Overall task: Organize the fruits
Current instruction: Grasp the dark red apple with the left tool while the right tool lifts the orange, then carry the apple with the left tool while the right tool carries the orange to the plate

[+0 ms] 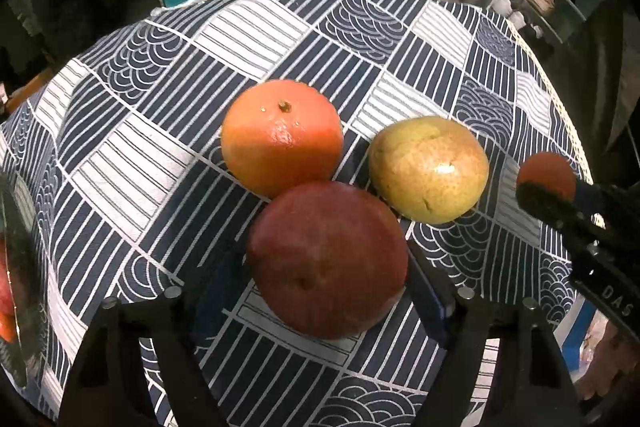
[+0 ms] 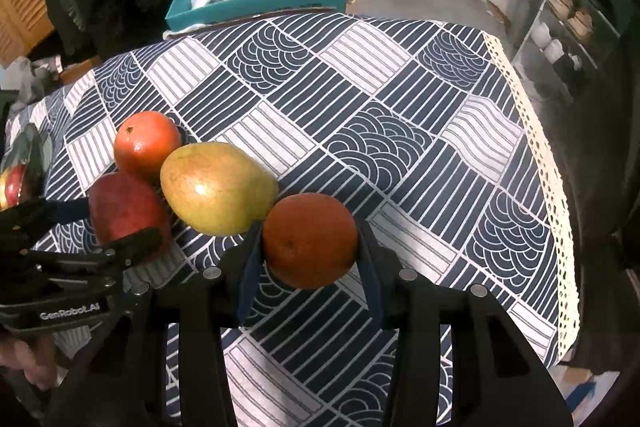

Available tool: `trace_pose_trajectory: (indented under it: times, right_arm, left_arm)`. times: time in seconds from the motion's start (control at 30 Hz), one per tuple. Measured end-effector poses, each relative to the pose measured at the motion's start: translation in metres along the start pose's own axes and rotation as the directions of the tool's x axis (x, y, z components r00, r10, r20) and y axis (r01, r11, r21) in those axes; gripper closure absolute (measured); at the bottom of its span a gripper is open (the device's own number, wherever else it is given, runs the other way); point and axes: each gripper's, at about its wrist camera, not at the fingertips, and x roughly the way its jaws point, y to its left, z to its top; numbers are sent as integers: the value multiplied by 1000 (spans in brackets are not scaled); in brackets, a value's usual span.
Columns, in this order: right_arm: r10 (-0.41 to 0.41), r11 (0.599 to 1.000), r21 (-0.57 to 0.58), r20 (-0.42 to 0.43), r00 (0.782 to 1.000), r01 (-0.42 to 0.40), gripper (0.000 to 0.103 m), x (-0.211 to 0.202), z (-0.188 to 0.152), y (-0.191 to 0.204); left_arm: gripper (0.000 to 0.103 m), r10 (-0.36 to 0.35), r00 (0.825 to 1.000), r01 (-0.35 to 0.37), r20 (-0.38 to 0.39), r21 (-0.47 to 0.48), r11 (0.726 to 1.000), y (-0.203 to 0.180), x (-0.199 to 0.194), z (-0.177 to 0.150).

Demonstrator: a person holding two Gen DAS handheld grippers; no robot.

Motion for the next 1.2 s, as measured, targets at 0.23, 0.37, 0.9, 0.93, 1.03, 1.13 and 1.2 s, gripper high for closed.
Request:
trace_pose_trajectory:
  times: [0.23, 0.37, 0.9, 0.93, 1.03, 1.13, 1.2]
  right_arm:
    - [-5, 1000, -12, 2, 1000, 5, 59, -1, 1, 3]
    - [-16, 1000, -27, 11, 1000, 17, 59, -3, 2, 7]
    - [-24, 998, -56, 71, 997, 28, 59, -24, 13, 22]
    - [-23, 998, -58, 78, 997, 27, 59, -26, 14, 24]
    - [-17, 998, -61, 92, 996, 22, 59, -32, 16, 28]
    - [-11, 998, -65, 108, 994, 18, 59, -39, 19, 32]
    - [-7, 998, -68, 120, 993, 16, 59, -44, 21, 36]
  left_arm:
    - [28, -3, 1000, 2, 7, 57, 998, -4, 0, -3]
    - [28, 38, 999, -40, 24, 70, 997, -4, -5, -6]
    - [28, 106, 985, -120, 136, 104, 987, -2, -55, -17]
    - [28, 108, 984, -123, 142, 100, 987, 0, -59, -17]
    - [28, 114, 981, -129, 156, 86, 988, 5, -67, -18]
    - [28, 116, 979, -129, 167, 69, 989, 10, -76, -18]
    - [28, 122, 976, -136, 178, 64, 989, 13, -82, -18]
